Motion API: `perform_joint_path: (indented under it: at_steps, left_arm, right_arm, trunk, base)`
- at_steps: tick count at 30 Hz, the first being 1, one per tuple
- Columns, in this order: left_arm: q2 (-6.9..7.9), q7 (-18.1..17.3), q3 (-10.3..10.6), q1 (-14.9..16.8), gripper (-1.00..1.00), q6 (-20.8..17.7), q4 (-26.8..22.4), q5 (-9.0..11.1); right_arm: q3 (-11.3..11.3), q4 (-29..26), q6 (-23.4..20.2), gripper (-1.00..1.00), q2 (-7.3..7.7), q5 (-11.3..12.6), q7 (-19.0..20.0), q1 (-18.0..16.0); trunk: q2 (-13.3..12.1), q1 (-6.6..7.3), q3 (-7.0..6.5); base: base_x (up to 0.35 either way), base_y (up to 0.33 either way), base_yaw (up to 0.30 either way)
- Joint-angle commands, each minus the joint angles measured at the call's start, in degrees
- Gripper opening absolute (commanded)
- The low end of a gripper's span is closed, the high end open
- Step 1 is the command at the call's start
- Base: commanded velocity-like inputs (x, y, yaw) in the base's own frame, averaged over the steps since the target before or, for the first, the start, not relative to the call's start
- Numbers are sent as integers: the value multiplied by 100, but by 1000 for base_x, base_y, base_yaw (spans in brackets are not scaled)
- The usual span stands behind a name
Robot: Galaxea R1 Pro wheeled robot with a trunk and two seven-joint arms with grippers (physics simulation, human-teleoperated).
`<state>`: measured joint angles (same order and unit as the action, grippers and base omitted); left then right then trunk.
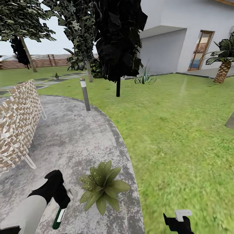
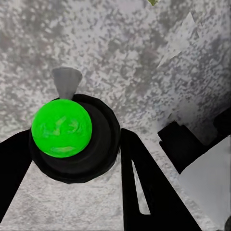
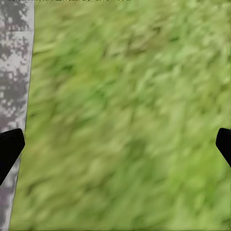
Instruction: Pick up the pesticide atomizer in the garden and spray insectifuge to fully cover both potted plants in the garden.
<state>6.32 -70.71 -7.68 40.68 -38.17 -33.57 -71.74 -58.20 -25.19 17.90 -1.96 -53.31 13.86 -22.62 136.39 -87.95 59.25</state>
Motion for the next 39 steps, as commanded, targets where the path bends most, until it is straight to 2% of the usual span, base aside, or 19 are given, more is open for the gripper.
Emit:
perform_joint_path:
  at_steps: [1, 3, 7, 19, 23, 28, 39]
  left_arm:
    - [-2, -14, -24, 2, -100, 18, 8, 133]
    - [0, 1, -27, 4, -100, 113, 14, 224]
    - [-12, 3, -36, 5, -100, 171, 23, 271]
    - [-64, -13, -59, 7, -100, 174, -41, 271]
    - [-68, -11, -51, 6, -100, 166, -52, 267]
    - [-50, -5, -11, 6, -100, 175, 7, 271]
    - [-39, -114, 44, 37, -100, 163, 18, 206]
  right_arm:
    - [-45, -11, 20, 100, -6, -30, 47, -6]
    - [-48, -11, 20, 100, -6, -29, 47, -6]
    - [-45, -11, 20, 100, -6, -30, 47, -6]
    - [-51, -19, 20, 100, 2, -30, 47, -7]
    - [-53, -20, 20, 100, 11, -30, 43, -6]
    - [-52, -13, 20, 100, 4, -23, 46, -8]
    - [-51, -7, 20, 100, 3, -24, 47, -8]
  trunk:
    - [3, 1, 7]
    - [3, 1, 12]
    - [3, 1, 20]
    - [3, 1, 23]
    - [3, 1, 23]
    - [3, 1, 23]
    - [3, 1, 23]
  base:
    - [0, 0, 240]
    - [0, 0, 254]
    - [1, 0, 265]
    - [31, -231, 45]
    - [-176, -226, 0]
    - [-47, -48, 10]
    - [-1, -1, 253]
